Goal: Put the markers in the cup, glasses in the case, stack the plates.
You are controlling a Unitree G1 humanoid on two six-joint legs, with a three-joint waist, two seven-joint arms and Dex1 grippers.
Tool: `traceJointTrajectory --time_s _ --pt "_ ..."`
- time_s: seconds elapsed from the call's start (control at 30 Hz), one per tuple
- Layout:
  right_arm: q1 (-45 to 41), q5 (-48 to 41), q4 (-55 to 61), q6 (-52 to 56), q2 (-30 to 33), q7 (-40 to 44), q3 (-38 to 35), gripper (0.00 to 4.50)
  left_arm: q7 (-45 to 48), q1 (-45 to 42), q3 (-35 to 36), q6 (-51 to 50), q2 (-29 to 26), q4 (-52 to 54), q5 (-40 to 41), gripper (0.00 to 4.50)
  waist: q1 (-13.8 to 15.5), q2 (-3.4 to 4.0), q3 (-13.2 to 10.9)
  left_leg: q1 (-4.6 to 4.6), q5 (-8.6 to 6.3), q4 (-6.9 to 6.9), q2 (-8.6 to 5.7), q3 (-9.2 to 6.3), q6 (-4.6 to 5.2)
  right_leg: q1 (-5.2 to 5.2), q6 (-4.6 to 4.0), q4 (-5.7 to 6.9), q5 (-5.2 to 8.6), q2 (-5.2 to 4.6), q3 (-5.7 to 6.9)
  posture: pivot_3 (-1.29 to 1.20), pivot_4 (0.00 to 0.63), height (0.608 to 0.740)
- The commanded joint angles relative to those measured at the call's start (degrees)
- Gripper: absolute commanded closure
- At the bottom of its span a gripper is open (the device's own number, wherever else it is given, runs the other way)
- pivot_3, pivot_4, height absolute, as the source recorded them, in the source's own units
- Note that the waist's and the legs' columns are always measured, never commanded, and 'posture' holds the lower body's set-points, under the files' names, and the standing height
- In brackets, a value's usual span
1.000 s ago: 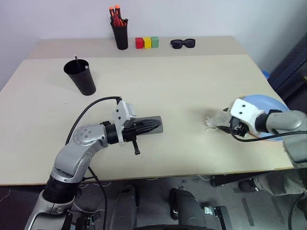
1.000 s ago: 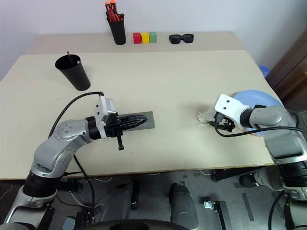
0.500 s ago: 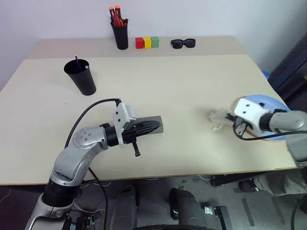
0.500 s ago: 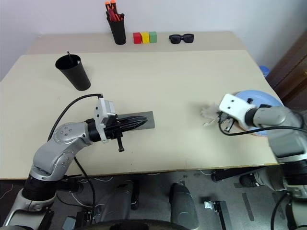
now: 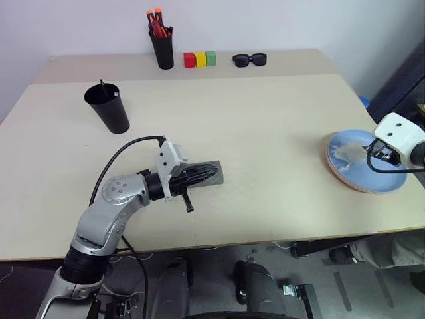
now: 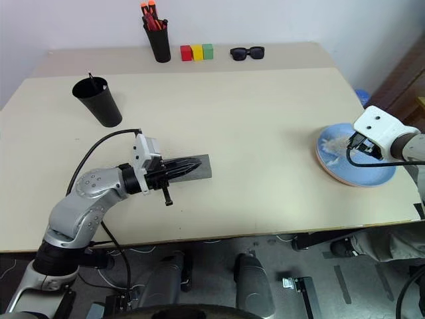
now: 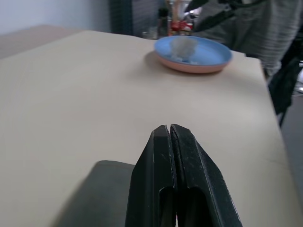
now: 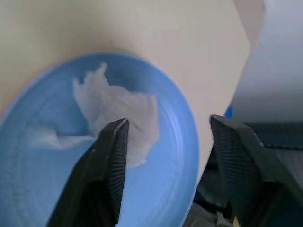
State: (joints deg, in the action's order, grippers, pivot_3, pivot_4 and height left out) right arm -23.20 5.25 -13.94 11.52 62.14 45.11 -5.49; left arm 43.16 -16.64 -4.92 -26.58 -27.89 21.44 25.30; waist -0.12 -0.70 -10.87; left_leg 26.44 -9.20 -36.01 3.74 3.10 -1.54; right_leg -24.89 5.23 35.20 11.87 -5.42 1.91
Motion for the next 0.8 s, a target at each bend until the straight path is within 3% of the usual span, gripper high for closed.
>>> traceJointTrajectory --time_s 0.03,0.13,0.23,0.33,0.5,0.8 --pt "-4.5 -2.8 1.2 -0.5 -3.5 1.1 0.5 2.08 -6.5 1.0 5.7 2.2 0.0 1.8 -3.1 4.5 -0.7 -0.01 0.0 0.0 0.0 -0.01 0.0 -0.01 0.0 0.01 0.02 0.01 -0.01 0.0 0.0 0.0 0.15 0.74" --pt "-7.4 -5.5 0.9 -0.3 -8.0 1.7 0.6 2.08 -13.1 2.1 9.5 3.5 0.3 0.8 -7.1 4.5 -0.8 -0.01 0.0 -0.01 0.01 0.02 0.0 -0.03 0.02 0.01 0.04 0.03 -0.04 0.01 0.0 0.0 0.15 0.74" --pt "-10.1 -12.2 1.6 -0.4 -16.5 1.6 -0.8 2.08 -19.5 7.8 18.3 2.2 -0.8 1.3 -9.4 4.5 -1.2 -0.02 0.0 -0.02 0.02 0.03 0.02 -0.04 0.04 0.02 -0.03 0.04 -0.1 0.04 0.0 0.0 0.15 0.74" --pt "-11.2 -15.5 1.0 0.7 -20.3 3.1 -1.2 2.08 -21.7 12.9 23.3 1.6 -1.5 3.6 -9.8 4.5 -0.7 -0.01 0.0 -0.02 0.02 0.11 0.03 -0.05 0.04 -0.02 -0.07 0.04 -0.15 0.06 0.01 0.0 0.15 0.74" --pt "-12.6 -19.0 -1.4 3.4 -22.9 6.7 -0.2 2.08 -22.9 19.6 27.6 1.3 -1.9 5.8 -10.3 4.5 0.5 0.0 0.0 0.05 -0.08 0.02 0.01 0.01 -0.11 0.0 -0.11 -0.08 -0.16 -0.04 0.01 0.0 0.15 0.74" --pt "-13.5 -18.1 -3.7 2.3 -24.0 8.8 2.3 2.08 -25.1 19.4 27.5 1.8 0.1 4.5 -9.8 4.5 0.5 0.0 0.0 0.07 -0.1 0.19 0.04 0.14 -0.12 -0.16 -0.18 -0.09 -0.2 -0.08 0.01 0.0 0.15 0.74"
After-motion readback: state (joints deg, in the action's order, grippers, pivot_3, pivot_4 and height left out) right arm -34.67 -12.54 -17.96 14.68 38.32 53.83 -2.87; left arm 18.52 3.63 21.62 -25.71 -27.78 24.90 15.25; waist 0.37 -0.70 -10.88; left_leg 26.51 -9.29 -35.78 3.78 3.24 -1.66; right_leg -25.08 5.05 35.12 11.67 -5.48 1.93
